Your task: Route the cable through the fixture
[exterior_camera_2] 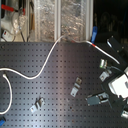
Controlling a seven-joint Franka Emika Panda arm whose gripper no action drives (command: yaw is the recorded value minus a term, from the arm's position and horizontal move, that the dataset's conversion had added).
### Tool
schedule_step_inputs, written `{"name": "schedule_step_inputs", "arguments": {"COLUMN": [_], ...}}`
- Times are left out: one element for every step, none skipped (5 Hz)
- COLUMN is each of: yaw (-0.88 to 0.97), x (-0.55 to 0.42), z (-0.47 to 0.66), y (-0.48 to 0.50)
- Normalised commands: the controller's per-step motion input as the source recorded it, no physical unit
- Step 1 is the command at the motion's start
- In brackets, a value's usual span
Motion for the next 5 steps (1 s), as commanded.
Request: {"name": "schedule_step_inputs", "arguments": {"yaw": [0.0,-0.5,-0.58,-0.56,-0.53], "x": [-0.018,-0.209,-0.356,-0.394,-0.168], "z": [0.02,0.34,0.38,0.29,0.43], "y": [-0.011,0.239,0.311,0.255,0.188]}}
